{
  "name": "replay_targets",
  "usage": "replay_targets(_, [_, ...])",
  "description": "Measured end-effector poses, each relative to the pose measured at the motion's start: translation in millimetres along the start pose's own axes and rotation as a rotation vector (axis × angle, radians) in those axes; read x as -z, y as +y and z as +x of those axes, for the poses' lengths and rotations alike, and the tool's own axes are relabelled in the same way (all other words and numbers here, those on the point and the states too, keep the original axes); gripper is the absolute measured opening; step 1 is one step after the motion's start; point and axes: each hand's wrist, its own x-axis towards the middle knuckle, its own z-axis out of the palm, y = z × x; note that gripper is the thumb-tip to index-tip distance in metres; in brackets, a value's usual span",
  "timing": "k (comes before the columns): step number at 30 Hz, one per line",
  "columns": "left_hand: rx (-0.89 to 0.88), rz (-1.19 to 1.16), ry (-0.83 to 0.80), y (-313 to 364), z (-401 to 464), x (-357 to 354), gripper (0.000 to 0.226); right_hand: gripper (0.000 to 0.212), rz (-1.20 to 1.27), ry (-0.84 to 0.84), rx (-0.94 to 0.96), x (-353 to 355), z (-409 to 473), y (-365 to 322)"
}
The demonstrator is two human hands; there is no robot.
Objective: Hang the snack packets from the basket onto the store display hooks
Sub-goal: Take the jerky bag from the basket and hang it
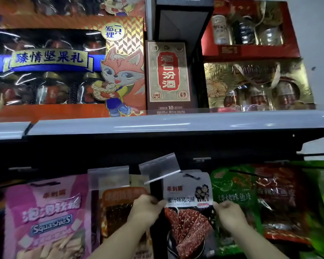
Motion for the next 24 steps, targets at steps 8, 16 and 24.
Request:
replay_targets(8, [-0.108, 0.242, -0.021, -34.5, -30.4, 54.7, 0.021, 0.013, -0.393, -0.024, 0.244, 15.1, -44.6, -18.3])
replay_targets(16, [-0.175, 0.271, 0.091, -67.7, -71.8, 138.3, 0.024, 0.009, -0.530, -0.078, 0.418, 0.4, -112.5, -73.3])
replay_targets(24, [-0.257, 0.445, 0.125, -137.2, -127.4, 251.8, 0.034, 0.017, -1.020, -0.134, 0.602, -44.9, -241.4, -114.7])
